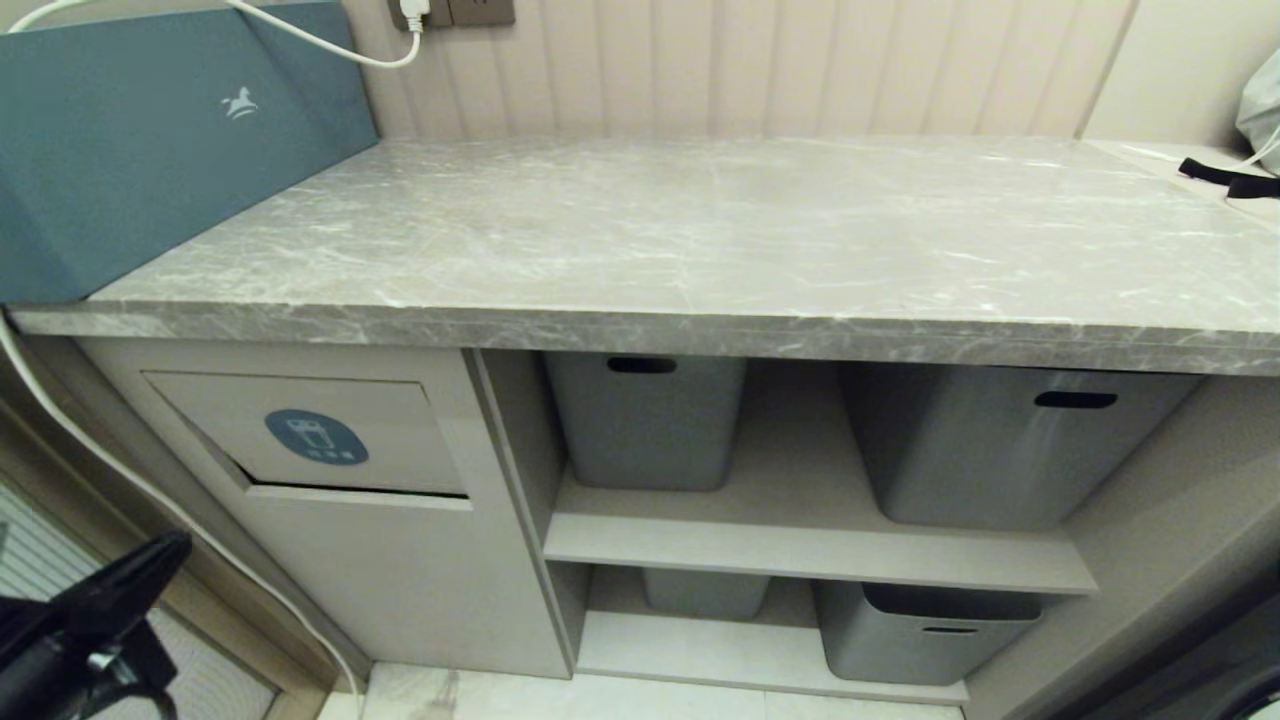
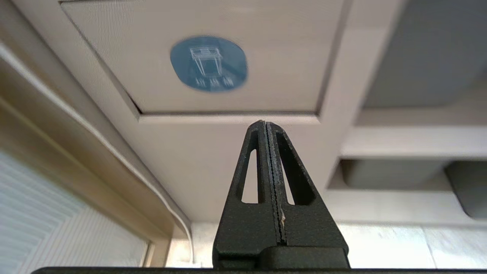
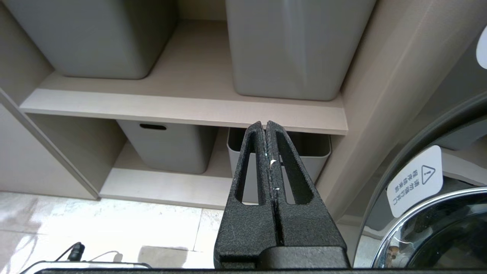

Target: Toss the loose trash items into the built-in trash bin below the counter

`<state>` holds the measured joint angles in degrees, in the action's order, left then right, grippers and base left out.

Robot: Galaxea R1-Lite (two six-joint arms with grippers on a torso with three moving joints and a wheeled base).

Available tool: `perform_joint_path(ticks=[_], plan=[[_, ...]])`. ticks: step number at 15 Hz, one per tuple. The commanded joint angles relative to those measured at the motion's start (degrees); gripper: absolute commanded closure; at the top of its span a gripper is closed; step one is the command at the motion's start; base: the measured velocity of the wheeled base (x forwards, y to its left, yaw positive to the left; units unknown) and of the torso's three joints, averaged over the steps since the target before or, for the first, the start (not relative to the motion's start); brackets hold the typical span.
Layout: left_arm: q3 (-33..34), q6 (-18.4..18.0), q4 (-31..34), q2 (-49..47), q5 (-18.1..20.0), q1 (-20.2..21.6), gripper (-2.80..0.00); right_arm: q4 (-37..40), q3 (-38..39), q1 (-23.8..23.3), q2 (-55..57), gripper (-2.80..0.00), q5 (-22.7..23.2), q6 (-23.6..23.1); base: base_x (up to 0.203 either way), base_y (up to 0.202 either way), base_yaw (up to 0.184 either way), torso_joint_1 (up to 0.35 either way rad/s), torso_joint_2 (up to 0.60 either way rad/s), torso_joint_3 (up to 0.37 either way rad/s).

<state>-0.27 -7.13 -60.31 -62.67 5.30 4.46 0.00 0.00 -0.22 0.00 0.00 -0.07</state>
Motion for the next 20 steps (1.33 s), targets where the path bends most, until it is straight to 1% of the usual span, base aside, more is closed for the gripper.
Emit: perform_joint_path(ticks=[1,4,5,6,7,8,9,11,12,13,14,16,18,20], plan=[[0.23,0.02,9.73,14.46,0.26,0.02,0.0,0.0,0.0,-0.04,0.0,0.0,0.0,-0.01,0.0,0.0,0.0,0.0,0.0,0.0],[0.3,0.17,29.02,34.92,0.69,0.14,0.0,0.0,0.0,-0.01,0.0,0.0,0.0,-0.01,0.0,0.0,0.0,0.0,0.0,0.0],[0.31,0.19,35.0,40.83,0.77,0.21,0.0,0.0,0.0,-0.04,0.0,0.0,0.0,0.07,0.0,0.0,0.0,0.0,0.0,0.0],[0.33,0.47,41.35,44.77,0.81,-0.03,0.0,0.0,0.0,-0.04,0.0,0.0,0.0,0.07,0.0,0.0,0.0,0.0,0.0,0.0],[0.34,0.96,48.61,46.82,0.75,-1.89,0.0,-0.02,0.0,-0.04,0.0,0.0,0.0,-0.01,0.0,0.0,0.0,0.0,0.0,0.0],[0.35,1.28,51.9,48.61,0.49,-4.99,0.0,0.0,0.0,-0.04,0.0,0.0,0.0,-0.01,0.0,0.0,0.0,0.0,0.0,0.0],[0.35,1.2,53.17,52.18,0.3,-5.83,0.0,0.0,0.0,-0.04,0.0,0.0,0.0,-0.01,0.0,0.0,0.0,0.0,0.0,0.0],[0.34,1.2,54.77,60.76,-0.39,-5.02,0.0,0.0,0.0,-0.04,0.0,0.0,0.0,-0.01,0.0,0.0,0.0,0.0,0.0,0.0],[0.28,1.53,57.2,62.89,-1.97,-4.73,0.0,0.0,0.0,-0.04,0.0,0.0,0.0,-0.01,0.0,0.0,0.0,0.0,0.0,0.0],[-0.11,2.68,60.99,63.17,-4.03,-4.42,0.0,0.0,0.0,-0.04,0.0,0.0,0.0,-0.01,0.0,0.0,0.0,0.0,0.0,0.0],[-0.25,2.93,61.91,62.67,-4.99,-4.21,0.0,0.0,0.0,-0.04,0.0,0.0,0.0,-0.01,0.0,0.0,0.0,0.0,0.0,0.0],[-0.21,2.52,61.82,62.74,-4.68,-4.29,0.0,0.0,0.0,-0.04,0.0,0.0,0.0,-0.01,0.0,0.0,0.0,0.0,0.0,0.0],[-0.17,3.63,61.71,62.75,-5.12,-4.29,0.0,0.0,0.0,-0.04,0.0,0.0,0.0,-0.01,0.0,0.0,0.0,0.0,0.0,0.0],[-0.17,5.58,61.62,62.72,-5.35,-4.29,0.0,0.0,0.0,-0.04,0.0,0.0,0.0,-0.01,0.0,0.0,0.0,0.0,0.0,0.0]])
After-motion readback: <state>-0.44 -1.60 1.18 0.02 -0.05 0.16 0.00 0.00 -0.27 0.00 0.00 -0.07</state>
